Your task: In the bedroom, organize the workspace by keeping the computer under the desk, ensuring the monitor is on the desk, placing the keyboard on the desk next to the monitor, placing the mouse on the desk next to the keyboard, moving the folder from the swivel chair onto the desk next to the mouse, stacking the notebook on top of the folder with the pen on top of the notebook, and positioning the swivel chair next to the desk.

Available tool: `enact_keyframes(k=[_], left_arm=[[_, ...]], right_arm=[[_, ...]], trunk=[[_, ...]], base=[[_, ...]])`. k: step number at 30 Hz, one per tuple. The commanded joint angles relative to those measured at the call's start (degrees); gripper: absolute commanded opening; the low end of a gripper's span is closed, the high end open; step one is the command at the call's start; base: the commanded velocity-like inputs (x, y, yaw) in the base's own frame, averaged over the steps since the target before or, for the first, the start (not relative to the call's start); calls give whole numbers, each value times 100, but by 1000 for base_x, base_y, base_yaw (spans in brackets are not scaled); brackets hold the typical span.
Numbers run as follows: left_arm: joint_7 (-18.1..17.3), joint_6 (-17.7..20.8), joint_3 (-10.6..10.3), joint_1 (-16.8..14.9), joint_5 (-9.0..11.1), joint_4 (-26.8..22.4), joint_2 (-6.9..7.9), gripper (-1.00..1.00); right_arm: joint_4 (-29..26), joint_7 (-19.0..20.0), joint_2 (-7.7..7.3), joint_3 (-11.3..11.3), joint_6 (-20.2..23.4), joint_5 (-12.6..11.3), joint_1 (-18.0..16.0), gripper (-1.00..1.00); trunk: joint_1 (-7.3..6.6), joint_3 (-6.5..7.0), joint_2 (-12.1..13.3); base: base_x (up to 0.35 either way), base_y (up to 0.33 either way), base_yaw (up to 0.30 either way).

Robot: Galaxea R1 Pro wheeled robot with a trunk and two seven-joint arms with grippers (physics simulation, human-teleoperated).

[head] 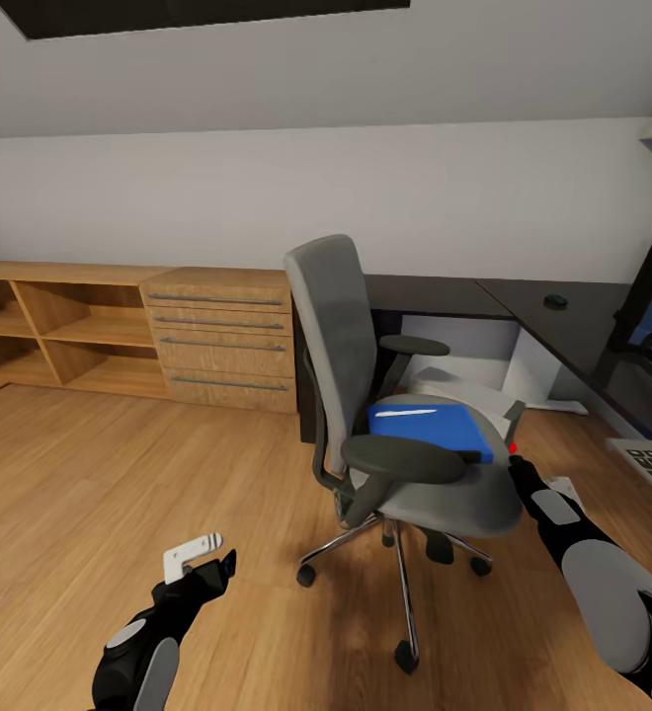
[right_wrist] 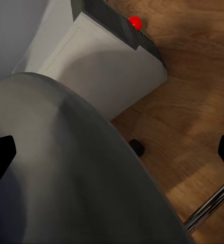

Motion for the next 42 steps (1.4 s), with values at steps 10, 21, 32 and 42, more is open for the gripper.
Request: enact_keyframes(k=[10, 21, 32, 42], left_arm=[[45, 23, 81, -4, 69, -26, -2, 100], [45, 31, 76, -4, 70, -7, -2, 100], [45, 32, 85, -4, 64, -4, -2, 100], [45, 32, 175, -4, 68, -4, -2, 100]], right_arm=[[8, -15, -3, 15, -7, -94, 2, 100], [3, -15, -5, 15, -9, -88, 2, 100], [-2, -15, -5, 15, -8, -87, 2, 100], [-57, -14, -13, 15, -7, -91, 2, 100]], trunk=[[0, -7, -1], [0, -7, -1], [0, -7, -1], [0, -7, -1]], base=[[0, 0, 1], [0, 0, 216], [0, 0, 261], [0, 0, 37]])
